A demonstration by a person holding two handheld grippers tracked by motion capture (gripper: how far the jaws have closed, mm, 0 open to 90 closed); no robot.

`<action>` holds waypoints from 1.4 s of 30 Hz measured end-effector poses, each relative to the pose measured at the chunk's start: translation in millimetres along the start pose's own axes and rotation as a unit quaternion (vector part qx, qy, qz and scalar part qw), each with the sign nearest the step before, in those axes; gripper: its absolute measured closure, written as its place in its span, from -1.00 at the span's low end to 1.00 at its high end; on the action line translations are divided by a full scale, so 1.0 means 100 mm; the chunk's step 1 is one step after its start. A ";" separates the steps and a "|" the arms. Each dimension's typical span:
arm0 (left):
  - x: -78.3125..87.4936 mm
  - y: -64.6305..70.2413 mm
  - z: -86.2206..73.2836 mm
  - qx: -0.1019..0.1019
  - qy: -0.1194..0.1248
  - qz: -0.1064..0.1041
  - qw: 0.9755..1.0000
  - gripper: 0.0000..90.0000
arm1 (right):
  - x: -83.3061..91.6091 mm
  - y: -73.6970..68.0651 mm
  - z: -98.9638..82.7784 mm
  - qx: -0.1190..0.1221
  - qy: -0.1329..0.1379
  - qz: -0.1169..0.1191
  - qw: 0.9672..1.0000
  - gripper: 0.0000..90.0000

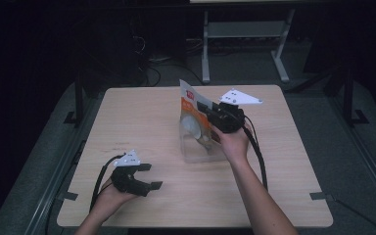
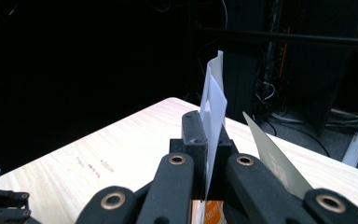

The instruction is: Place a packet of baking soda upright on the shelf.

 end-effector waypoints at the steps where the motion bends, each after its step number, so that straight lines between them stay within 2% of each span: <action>1: 0.00 0.00 0.00 -0.001 -0.001 0.001 1.000 -0.65 | -0.01 -0.01 -0.01 -0.002 0.000 0.000 1.000 1.00; 8: -0.01 0.00 -0.01 0.006 -0.003 0.000 1.000 -0.65 | -0.07 -0.03 -0.14 0.002 0.005 0.012 1.000 1.00; 15: -0.02 0.00 -0.02 0.003 -0.005 0.000 1.000 -0.65 | -0.11 0.00 -0.26 0.000 0.005 0.011 1.000 1.00; 17: -0.02 0.01 -0.02 0.004 -0.006 0.000 1.000 -0.65 | -0.12 -0.01 -0.29 0.008 -0.002 0.009 1.000 1.00; 24: -0.01 0.00 -0.02 -0.004 -0.012 -0.001 1.000 -0.65 | -0.16 -0.04 -0.46 0.014 -0.035 0.018 0.999 1.00; 33: -0.05 0.02 -0.03 0.000 -0.014 -0.002 1.000 -0.65 | -0.04 -0.01 -0.55 0.025 -0.056 0.026 0.998 0.98; 34: -0.06 0.03 -0.03 0.008 -0.014 -0.005 1.000 -0.65 | -0.02 -0.01 -0.56 0.024 -0.061 0.029 0.997 0.92; 37: -0.06 0.03 -0.03 0.001 -0.016 -0.004 1.000 -0.65 | 0.02 -0.01 -0.60 0.044 -0.073 0.026 0.996 0.54; 39: -0.06 0.03 -0.03 0.000 -0.016 -0.004 1.000 -0.65 | 0.07 -0.02 -0.61 0.060 -0.073 0.031 0.995 0.49; 42: -0.07 0.02 -0.04 0.000 -0.017 -0.005 1.000 -0.65 | 0.16 -0.02 -0.63 0.064 -0.080 0.038 0.994 0.30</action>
Point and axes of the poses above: each handheld gripper's, and its own axes: x roughly backward along the jaws, z roughly out of its top, y roughly to its right, the point moved 6 cm from there along -x, roughly forward along the jaws, and after that the axes turned 6 degrees about -z, right-handed, at the moved point
